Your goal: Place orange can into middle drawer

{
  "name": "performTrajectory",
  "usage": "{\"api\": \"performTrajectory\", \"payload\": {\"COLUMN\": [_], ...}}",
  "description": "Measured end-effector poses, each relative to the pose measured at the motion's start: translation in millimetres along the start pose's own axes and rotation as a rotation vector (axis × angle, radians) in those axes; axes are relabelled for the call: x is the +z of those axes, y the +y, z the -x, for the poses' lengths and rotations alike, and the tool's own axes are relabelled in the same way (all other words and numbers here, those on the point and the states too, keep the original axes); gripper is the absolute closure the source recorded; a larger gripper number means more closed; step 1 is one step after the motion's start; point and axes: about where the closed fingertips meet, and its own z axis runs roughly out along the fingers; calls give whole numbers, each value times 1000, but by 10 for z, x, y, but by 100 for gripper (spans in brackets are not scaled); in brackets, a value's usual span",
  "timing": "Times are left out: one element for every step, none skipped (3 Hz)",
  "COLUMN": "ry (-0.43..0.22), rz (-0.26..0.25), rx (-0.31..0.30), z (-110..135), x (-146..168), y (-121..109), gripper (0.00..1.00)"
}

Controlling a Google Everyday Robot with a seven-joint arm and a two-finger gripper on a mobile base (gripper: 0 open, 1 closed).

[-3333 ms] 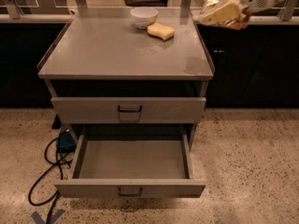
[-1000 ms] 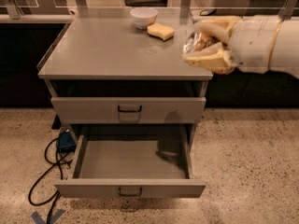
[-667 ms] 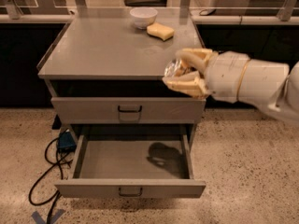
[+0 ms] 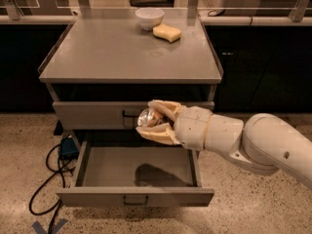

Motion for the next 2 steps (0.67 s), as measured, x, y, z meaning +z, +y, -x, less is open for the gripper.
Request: {"api": "performTrajectory", "payload": {"ry": [0, -30], "rz": [1, 31], "rx": [0, 60], "z": [1, -233], "x": [2, 189], "y": [2, 137], "gripper": [100, 100]}}
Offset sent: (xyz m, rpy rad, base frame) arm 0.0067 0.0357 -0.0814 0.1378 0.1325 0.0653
